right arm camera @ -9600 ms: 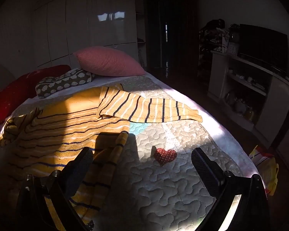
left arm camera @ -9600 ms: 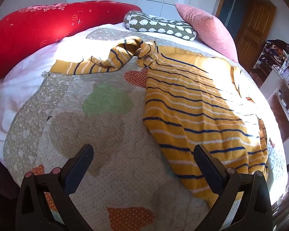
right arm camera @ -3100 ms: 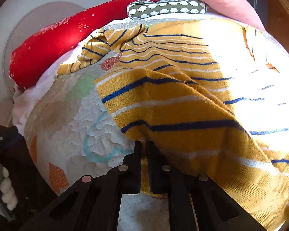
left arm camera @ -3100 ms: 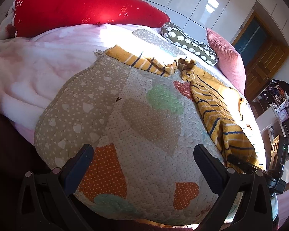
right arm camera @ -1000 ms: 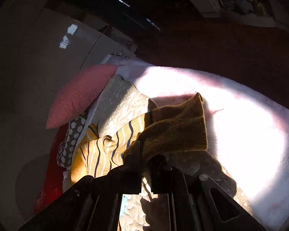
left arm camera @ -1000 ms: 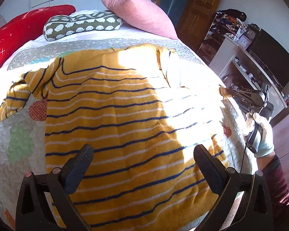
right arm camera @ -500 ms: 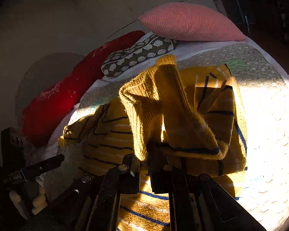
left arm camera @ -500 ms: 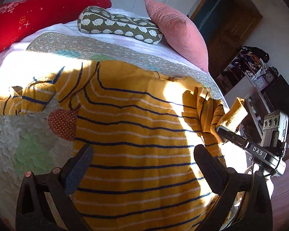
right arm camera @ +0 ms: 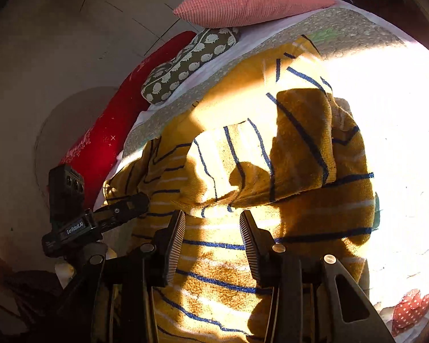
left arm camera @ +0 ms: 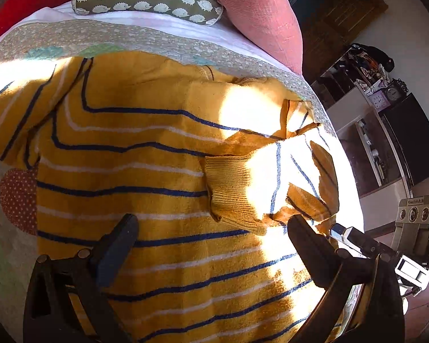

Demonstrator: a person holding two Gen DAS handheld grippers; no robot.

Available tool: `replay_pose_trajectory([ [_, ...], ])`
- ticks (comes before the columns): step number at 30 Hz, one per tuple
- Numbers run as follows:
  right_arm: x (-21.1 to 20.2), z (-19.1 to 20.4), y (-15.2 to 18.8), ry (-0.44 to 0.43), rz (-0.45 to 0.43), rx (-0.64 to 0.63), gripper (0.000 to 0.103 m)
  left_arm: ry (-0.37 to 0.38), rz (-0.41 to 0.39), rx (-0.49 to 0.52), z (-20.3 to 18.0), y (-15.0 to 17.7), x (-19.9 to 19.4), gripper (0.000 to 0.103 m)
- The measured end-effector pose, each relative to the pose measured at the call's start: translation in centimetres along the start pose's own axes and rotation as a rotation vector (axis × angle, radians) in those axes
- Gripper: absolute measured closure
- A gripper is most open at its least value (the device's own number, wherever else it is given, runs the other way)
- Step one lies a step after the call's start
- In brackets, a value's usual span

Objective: Fold small clothes

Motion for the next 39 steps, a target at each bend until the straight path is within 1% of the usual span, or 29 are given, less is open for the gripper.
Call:
replay_pose_trajectory([
  [1,-0.3,-0.8,0.0,-0.022,-0.012,0.041,0.06,-0.006,0.017,0.002,-0.3,-0.2,0.9,0.0],
  [3,-0.6,-2.3,0.1,-0.059,-0.033,0.125,0.06,0.005,0.053,0.009,-1.0,-0.5,2.3,0.0],
  [5,-0.6,-3.3,0.1,-0.075,-0.043,0.19,0.06,-0.002,0.067,0.03,-2.1,-0.6,3.2,0.001],
  [6,-0.5,-3.9,0.2,-0.077,-0.044,0.219,0.06,0.004,0.073,0.045,-2.7,-0.6,3.4,0.016],
  [7,-0.2,-4.4,0.3,-0.075,-0.044,0.246,0.06,0.006,0.096,0.056,-3.3,-0.6,3.8,0.051],
  [8,0.1,-4.8,0.3,-0.078,-0.046,0.27,0.06,-0.023,0.122,0.058,-3.5,-0.5,4.4,0.071],
  [9,0.5,-5.3,0.3,-0.082,-0.052,0.296,0.06,-0.034,0.146,0.05,-3.6,-0.5,4.9,0.095],
  [10,0.7,-5.7,0.4,-0.083,-0.057,0.325,0.06,-0.031,0.15,0.039,-3.5,-0.6,5.1,0.095],
  [13,1.0,-7.1,0.1,-0.098,-0.109,0.416,0.06,-0.03,0.117,0.021,-3.1,-1.2,4.3,0.096],
  [16,0.5,-7.7,-1.1,-0.086,-0.191,0.443,0.06,-0.016,0.073,-0.006,-2.3,-2.2,2.7,0.096],
  [17,0.3,-7.6,-1.6,-0.068,-0.21,0.433,0.064,-0.012,0.064,-0.015,-2.0,-2.6,2.1,0.096],
  [18,0.0,-7.4,-2.1,-0.048,-0.228,0.426,0.089,-0.008,0.053,-0.022,-1.8,-3.0,1.6,0.096],
  [19,-0.1,-7.1,-2.6,-0.041,-0.237,0.417,0.094,0.001,0.041,-0.027,-1.6,-3.4,0.9,0.096],
  [21,0.0,-5.7,-3.7,-0.027,-0.225,0.383,0.094,0.018,0.017,-0.044,-1.1,-4.2,-0.7,0.096],
  [23,0.2,-3.1,-4.8,-0.015,-0.211,0.306,0.095,0.022,-0.026,-0.047,-0.5,-5.0,-2.6,0.096],
  [26,1.2,1.2,-5.9,-0.034,-0.181,0.203,0.095,0.018,-0.087,-0.074,1.4,-6.2,-5.4,0.096],
  [27,1.8,2.2,-5.9,-0.044,-0.17,0.186,0.095,0.012,-0.103,-0.084,2.3,-6.4,-6.2,0.096],
  [29,3.8,3.7,-5.7,-0.059,-0.139,0.17,0.095,-0.028,-0.133,-0.103,4.3,-6.5,-7.0,0.096],
  [32,7.7,4.7,-4.5,-0.054,-0.071,0.167,0.094,-0.105,-0.135,-0.126,7.8,-6.0,-6.8,0.096],
  [33,9.1,4.8,-4.0,-0.058,-0.046,0.175,0.093,-0.137,-0.132,-0.133,9.0,-5.9,-6.4,0.096],
  [35,11.9,4.6,-2.9,-0.057,0.007,0.187,0.092,-0.204,-0.121,-0.14,11.3,-5.6,-5.2,0.096],
  [36,13.1,4.4,-2.2,-0.041,0.038,0.182,0.09,-0.221,-0.108,-0.153,12.1,-5.6,-4.4,0.094],
  [38,14.4,4.3,-1.2,0.004,0.097,0.181,0.087,-0.227,-0.077,-0.168,13.5,-5.0,-3.0,0.09],
  [39,14.1,4.3,-0.9,-0.017,0.103,0.183,0.087,-0.227,-0.079,-0.16,13.7,-4.8,-2.7,0.087],
])
Point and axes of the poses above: each gripper's, at about its wrist camera, not at the fingertips, and x roughly the way its jaws point, z to its left, y to its underside, the point moved 3 cm from there along x, roughly the way its jaws point, and after that the axes turned 5 degrees about -x, right-handed, at the moved point
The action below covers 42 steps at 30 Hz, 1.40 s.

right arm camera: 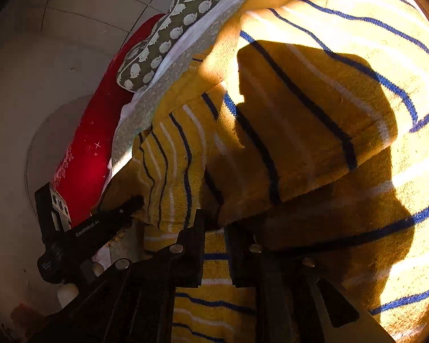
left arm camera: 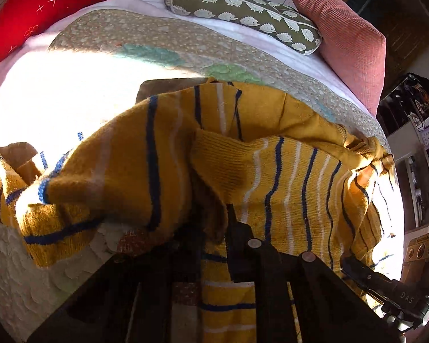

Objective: Fold small clothes

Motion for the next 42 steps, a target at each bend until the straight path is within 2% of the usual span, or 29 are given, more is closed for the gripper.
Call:
replay_pose_trajectory([
  [2,-2.5,-0.2,0.3,-0.048,-0.03,-0.011,0.086,0.002,-0.019,0.027,0.0,0.3,-0.3,0.084],
  [3,-4.3,-0.5,0.2,-0.038,-0.065,-0.032,0.083,0.002,-0.017,0.041,-0.1,0.6,-0.5,0.081],
  [4,-6.3,-1.0,-0.4,0.01,-0.112,-0.063,0.081,0.003,-0.018,0.059,-0.3,0.6,-0.7,0.081],
  [6,-10.3,-2.3,-1.4,0.198,-0.198,-0.132,0.063,-0.019,-0.03,0.094,-0.5,0.9,-1.3,0.081],
  [7,-11.5,-2.9,-2.5,0.309,-0.221,-0.161,0.06,-0.024,-0.042,0.102,-0.5,1.1,-1.8,0.081],
  [9,-13.2,-4.1,-4.1,0.448,-0.231,-0.204,0.059,-0.018,-0.067,0.094,-0.2,1.4,-2.8,0.079],
  [12,-12.3,-5.7,-7.8,0.558,-0.202,-0.25,0.058,-0.023,-0.088,0.07,0.4,2.0,-4.0,0.067],
  [15,-10.8,-7.1,-10.3,0.554,-0.183,-0.24,0.057,-0.043,-0.102,0.059,0.9,2.6,-4.6,0.066],
  [17,-9.0,-7.4,-11.6,0.585,-0.17,-0.253,0.057,-0.044,-0.112,0.053,0.9,2.9,-4.9,0.066],
  [19,-7.4,-7.8,-11.9,0.619,-0.115,-0.277,0.091,-0.027,-0.111,0.049,0.6,3.1,-5.2,0.066],
  [22,-7.9,-7.3,-11.9,0.672,-0.126,-0.335,0.093,0.007,-0.107,0.056,-0.3,3.4,-5.1,0.065],
  [24,-9.3,-8.7,-12.4,0.713,-0.149,-0.279,0.094,0.028,-0.098,0.075,-1.2,3.4,-4.6,0.064],
  [29,-10.3,-11.1,-12.8,0.688,-0.173,-0.151,0.091,0.03,-0.05,0.082,-2.5,3.7,-2.0,0.063],
  [33,-11.3,-11.3,-13.0,0.603,-0.176,-0.079,0.079,0.03,-0.019,0.072,-1.9,3.9,-0.5,0.063],
  [34,-12.1,-10.9,-12.9,0.608,-0.187,-0.078,0.078,0.033,-0.018,0.081,-1.9,3.9,-0.8,0.063],
  [38,-15.5,-7.1,-12.4,0.634,-0.318,-0.143,0.068,0.049,-0.03,0.104,-1.7,4.4,-2.7,0.063],
  [40,-14.9,-4.3,-13.0,0.593,-0.304,-0.226,0.068,0.073,-0.06,0.099,-1.5,5.0,-4.1,0.062],
  [42,-12.4,-1.2,-13.9,0.534,-0.239,-0.323,0.066,0.104,-0.092,0.087,-1.4,5.8,-5.4,0.059],
])
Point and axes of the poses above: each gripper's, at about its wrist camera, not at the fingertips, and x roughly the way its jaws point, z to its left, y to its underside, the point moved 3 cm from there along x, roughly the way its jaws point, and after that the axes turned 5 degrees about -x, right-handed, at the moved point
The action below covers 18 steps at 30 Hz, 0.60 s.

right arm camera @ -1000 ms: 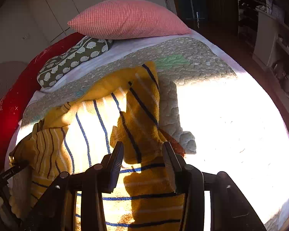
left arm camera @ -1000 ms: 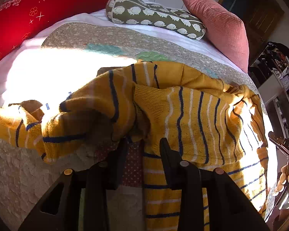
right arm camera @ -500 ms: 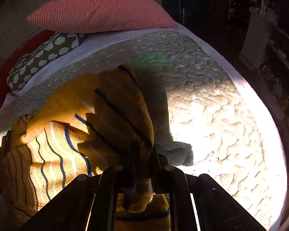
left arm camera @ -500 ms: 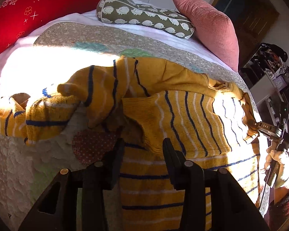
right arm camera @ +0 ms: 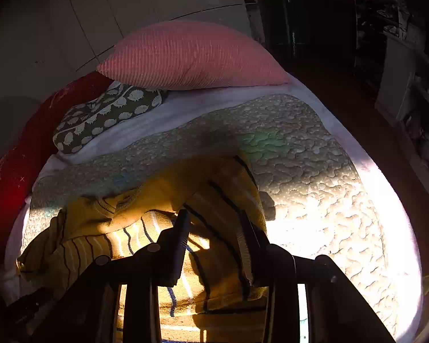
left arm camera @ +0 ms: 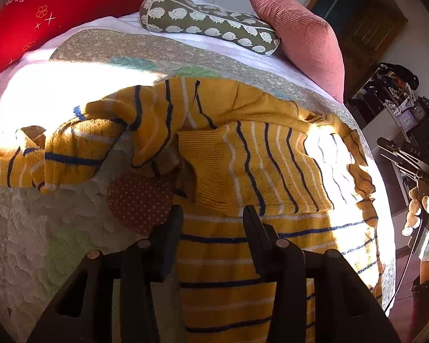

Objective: Fold small clothes

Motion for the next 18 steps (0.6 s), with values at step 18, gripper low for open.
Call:
replay_pose_trajectory([
  [18,17.6,20.6,-6.6,-0.03,0.231,-0.286,0.097,0.088,-0.081,-0.025,4.5,0.4,0.1,0.046],
])
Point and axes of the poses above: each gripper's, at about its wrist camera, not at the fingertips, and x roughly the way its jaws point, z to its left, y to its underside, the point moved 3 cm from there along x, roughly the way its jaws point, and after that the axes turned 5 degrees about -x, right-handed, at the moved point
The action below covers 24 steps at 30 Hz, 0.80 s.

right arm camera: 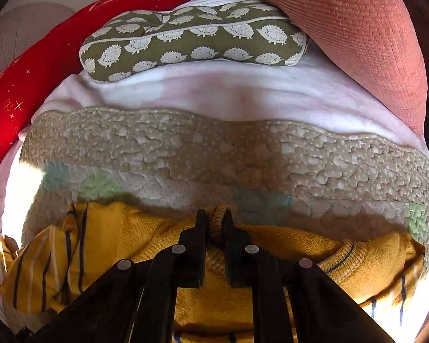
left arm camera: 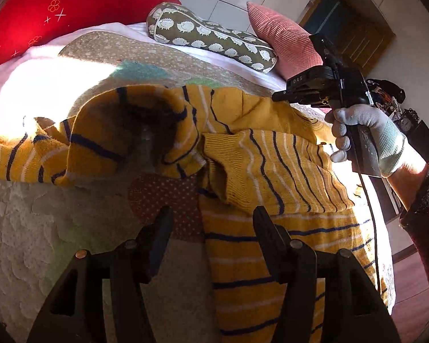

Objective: Fold small clothes

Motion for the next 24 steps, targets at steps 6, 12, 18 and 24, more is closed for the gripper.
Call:
replay_pose_trajectory([
  [6,-0.8,-0.4,-2.7,-0.049,-0.049,0.02,0.095,0.024,-0.001,-0.013,0.7,0.3,0.4,0.046],
  [12,-5.0,-5.3,-0.2,0.081,-0.031,-0.009,0.045,0.048,0.0,-0.048,1.5,0.5,0.7,0.043],
  [18,-3.5,-7.0,4.3,0.172,0.065,-0.057,0.096,0.041,-0.011,-0.049,1.4,0.5,0.8,0.042],
  [24,1.8,-9.3,2.1,0.3,0.112,0.053,0.096,0.047,-0.02,-0.07,1.8,0.6,0.3,0.042],
])
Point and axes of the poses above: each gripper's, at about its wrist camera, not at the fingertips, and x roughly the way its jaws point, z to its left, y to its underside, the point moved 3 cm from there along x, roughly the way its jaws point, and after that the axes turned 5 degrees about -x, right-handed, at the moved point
